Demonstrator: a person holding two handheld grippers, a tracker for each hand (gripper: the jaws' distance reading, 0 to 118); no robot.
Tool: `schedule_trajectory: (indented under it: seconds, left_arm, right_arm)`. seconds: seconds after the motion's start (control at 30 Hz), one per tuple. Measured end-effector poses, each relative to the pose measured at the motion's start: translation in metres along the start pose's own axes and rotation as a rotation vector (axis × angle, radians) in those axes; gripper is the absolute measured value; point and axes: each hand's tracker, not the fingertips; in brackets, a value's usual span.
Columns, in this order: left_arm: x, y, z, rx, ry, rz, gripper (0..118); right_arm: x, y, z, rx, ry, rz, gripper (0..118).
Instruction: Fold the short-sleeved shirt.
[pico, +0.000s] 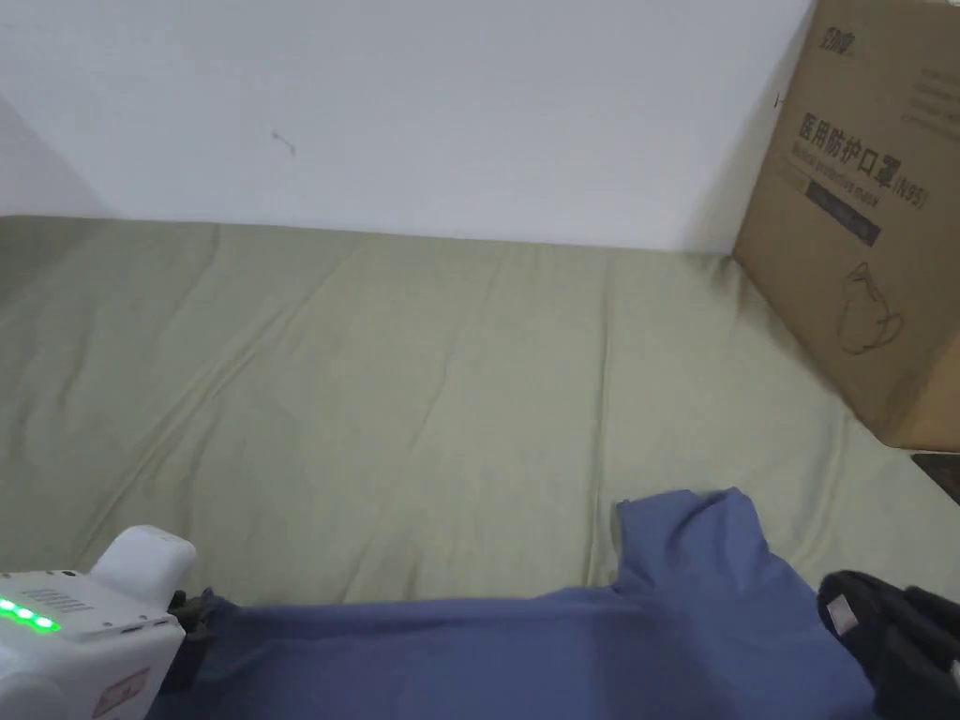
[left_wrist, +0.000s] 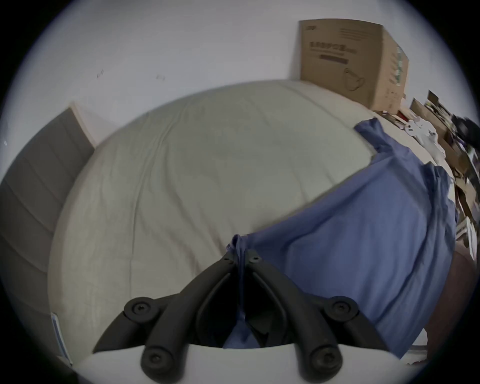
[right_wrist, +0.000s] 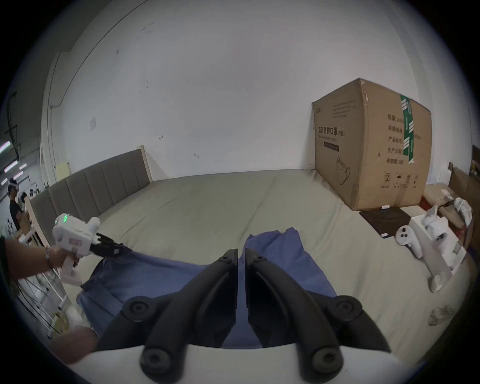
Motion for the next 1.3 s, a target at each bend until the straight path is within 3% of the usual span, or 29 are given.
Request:
schedule_trajectory:
  seconds: [0.13, 0.2, 0.23, 0.27, 0.3, 0.37, 0.43, 0.53, 0.6, 0.63, 0.67, 0.7, 0.73, 0.77, 0.8, 0.83, 0.87, 0.93, 1.03, 1.2, 1.3]
  left_arm:
    - [-0.006, 0.012, 0.043, 0.154, 0.0, 0.114, 2]
    - [-0.011, 0.015, 0.061, 0.206, 0.008, 0.153, 2]
    - [-0.013, 0.015, 0.065, 0.207, -0.001, 0.161, 2]
    - [-0.015, 0.015, 0.068, 0.203, -0.005, 0.164, 2]
    - [-0.016, 0.014, 0.07, 0.204, 0.001, 0.166, 2]
    - [-0.014, 0.013, 0.075, 0.205, 0.002, 0.172, 2]
    - [-0.015, 0.01, 0.076, 0.2, 0.005, 0.171, 2]
    - [-0.016, 0.006, 0.07, 0.175, 0.018, 0.173, 2]
    - [-0.016, 0.004, 0.067, 0.168, 0.023, 0.2, 2]
    - [-0.016, 0.002, 0.066, 0.162, 0.017, 0.212, 2]
    - [-0.016, 0.001, 0.065, 0.159, 0.016, 0.219, 2]
    - [-0.017, 0.0, 0.065, 0.156, 0.013, 0.224, 2]
    - [-0.016, 0.001, 0.064, 0.152, 0.012, 0.223, 2]
    - [-0.016, 0.0, 0.064, 0.149, 0.013, 0.22, 2]
    - [-0.017, -0.001, 0.064, 0.147, 0.013, 0.218, 2]
    - [-0.019, -0.001, 0.064, 0.148, 0.011, 0.221, 2]
    - [-0.02, -0.001, 0.064, 0.149, 0.004, 0.236, 2]
    - [-0.024, -0.002, 0.064, 0.142, 0.005, 0.279, 2]
    - [-0.032, 0.001, 0.065, 0.155, -0.006, 0.34, 2]
    - [-0.051, 0.022, 0.064, 0.249, 0.0, 0.443, 2]
    - [-0.052, 0.038, 0.068, 0.325, 0.029, 0.454, 2]
  right_arm:
    - [0.056, 0.024, -0.066, -0.198, 0.063, -0.162, 6]
    - [0.084, 0.028, -0.1, -0.271, -0.013, -0.164, 15]
    - [0.1, 0.029, -0.12, -0.331, -0.022, -0.171, 43]
    - [0.111, 0.029, -0.138, -0.4, -0.039, -0.18, 98]
    - [0.119, 0.027, -0.157, -0.479, -0.09, -0.169, 118]
    - [0.129, 0.022, -0.184, -0.544, -0.098, -0.141, 117]
    - [0.129, 0.011, -0.215, -0.598, -0.189, -0.149, 117]
    - [0.137, -0.008, -0.244, -0.708, -0.228, -0.187, 115]
    - [0.134, -0.016, -0.264, -0.8, -0.223, -0.121, 114]
    - [0.131, -0.019, -0.259, -0.827, -0.258, -0.05, 112]
    - [0.128, -0.017, -0.258, -0.812, -0.245, -0.024, 112]
    - [0.125, -0.01, -0.256, -0.791, -0.251, -0.057, 109]
    - [0.125, -0.005, -0.253, -0.791, -0.238, -0.067, 100]
    - [0.122, -0.001, -0.239, -0.778, -0.227, -0.056, 75]
    - [0.12, 0.004, -0.228, -0.743, -0.208, -0.024, 41]
    - [0.121, 0.008, -0.22, -0.724, -0.136, -0.058, 0]
    - [0.12, 0.008, -0.21, -0.702, -0.076, -0.123, 0]
    - [0.115, 0.013, -0.181, -0.621, -0.116, -0.126, 0]
    - [0.113, 0.031, -0.148, -0.475, -0.127, -0.193, 0]
    - [0.114, 0.068, -0.128, -0.302, -0.158, -0.238, 0]
    - [0.106, 0.088, -0.12, -0.177, -0.174, -0.208, 0]
